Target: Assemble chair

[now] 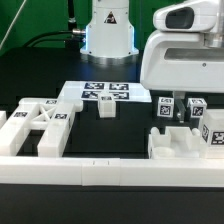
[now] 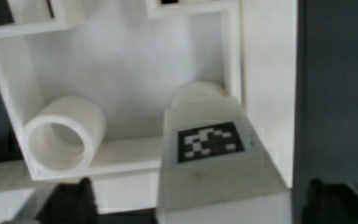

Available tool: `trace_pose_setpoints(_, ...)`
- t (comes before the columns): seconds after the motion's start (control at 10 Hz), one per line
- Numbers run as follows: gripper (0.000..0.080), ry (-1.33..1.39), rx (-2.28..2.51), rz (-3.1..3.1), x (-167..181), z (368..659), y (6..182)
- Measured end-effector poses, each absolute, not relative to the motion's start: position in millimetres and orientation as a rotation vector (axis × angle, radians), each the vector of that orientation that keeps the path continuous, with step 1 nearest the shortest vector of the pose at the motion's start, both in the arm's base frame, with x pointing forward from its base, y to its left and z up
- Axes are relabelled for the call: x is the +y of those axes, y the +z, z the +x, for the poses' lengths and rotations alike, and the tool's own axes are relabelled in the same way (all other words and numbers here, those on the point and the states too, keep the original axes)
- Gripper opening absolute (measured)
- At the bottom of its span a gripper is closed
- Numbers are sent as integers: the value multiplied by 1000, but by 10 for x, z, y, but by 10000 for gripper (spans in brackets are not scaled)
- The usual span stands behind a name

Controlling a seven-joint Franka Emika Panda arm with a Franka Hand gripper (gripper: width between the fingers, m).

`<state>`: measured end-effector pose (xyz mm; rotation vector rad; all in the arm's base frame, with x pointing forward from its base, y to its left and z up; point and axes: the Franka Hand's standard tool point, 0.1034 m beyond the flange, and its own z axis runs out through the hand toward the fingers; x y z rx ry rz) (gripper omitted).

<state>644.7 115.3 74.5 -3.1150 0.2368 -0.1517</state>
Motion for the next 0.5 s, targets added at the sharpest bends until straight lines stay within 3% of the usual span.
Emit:
trace_pose_setpoints(0.2, 285, -151, 237, -3116, 1149, 6447, 744)
trace_pose_setpoints(0.5, 285, -150, 322, -3105, 1149, 6445, 740)
